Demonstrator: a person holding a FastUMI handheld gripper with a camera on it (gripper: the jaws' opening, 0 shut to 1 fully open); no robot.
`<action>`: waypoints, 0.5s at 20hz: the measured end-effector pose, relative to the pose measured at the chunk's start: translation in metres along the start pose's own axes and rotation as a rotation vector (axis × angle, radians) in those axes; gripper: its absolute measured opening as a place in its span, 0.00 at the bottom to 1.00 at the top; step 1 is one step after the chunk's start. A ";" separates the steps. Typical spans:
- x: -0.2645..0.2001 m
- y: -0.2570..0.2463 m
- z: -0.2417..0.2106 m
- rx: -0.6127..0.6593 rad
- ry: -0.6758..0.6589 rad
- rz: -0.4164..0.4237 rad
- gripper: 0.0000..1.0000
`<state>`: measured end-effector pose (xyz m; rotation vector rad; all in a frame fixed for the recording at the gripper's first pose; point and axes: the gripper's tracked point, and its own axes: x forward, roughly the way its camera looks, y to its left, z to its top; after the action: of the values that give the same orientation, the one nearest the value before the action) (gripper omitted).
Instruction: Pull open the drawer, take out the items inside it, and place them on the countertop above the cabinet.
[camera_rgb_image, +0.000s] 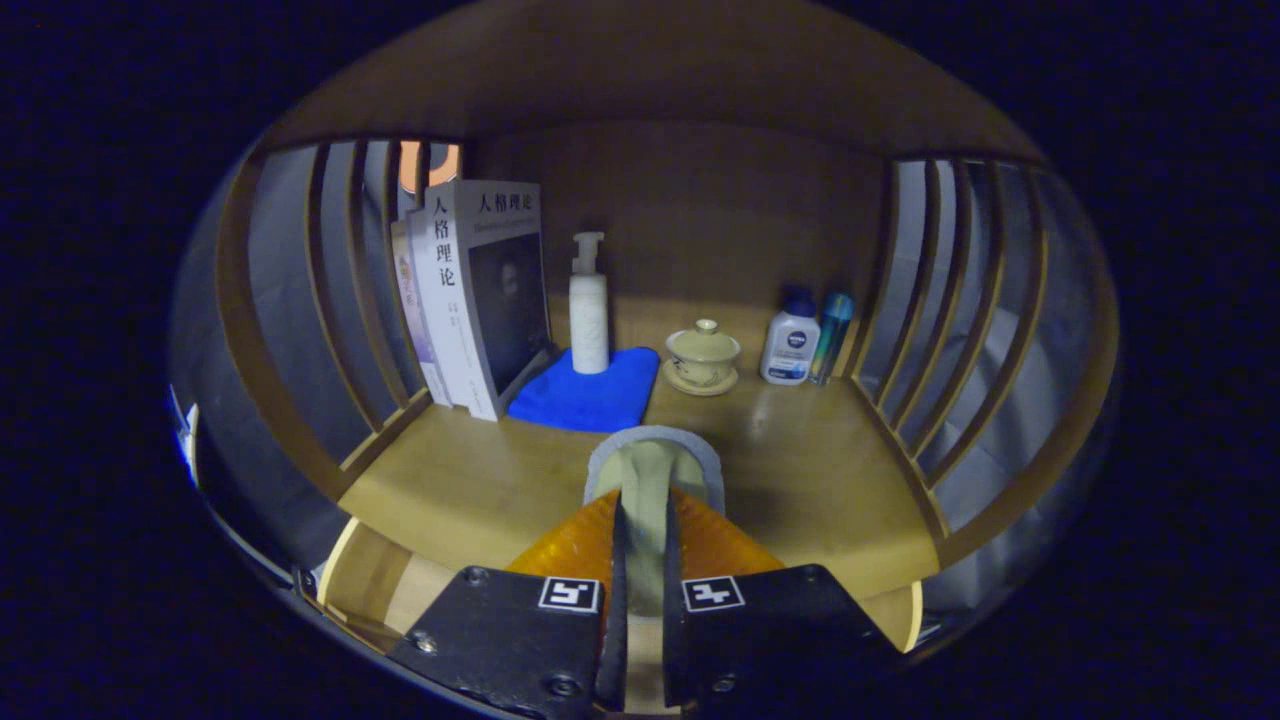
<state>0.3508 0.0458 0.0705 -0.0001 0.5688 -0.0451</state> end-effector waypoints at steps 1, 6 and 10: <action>0.005 0.003 -0.002 0.019 0.014 0.014 0.17; 0.037 -0.002 -0.001 0.079 0.043 0.028 0.17; 0.050 -0.001 -0.002 0.064 0.049 0.034 0.17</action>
<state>0.3917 0.0429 0.0419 0.0736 0.6163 -0.0301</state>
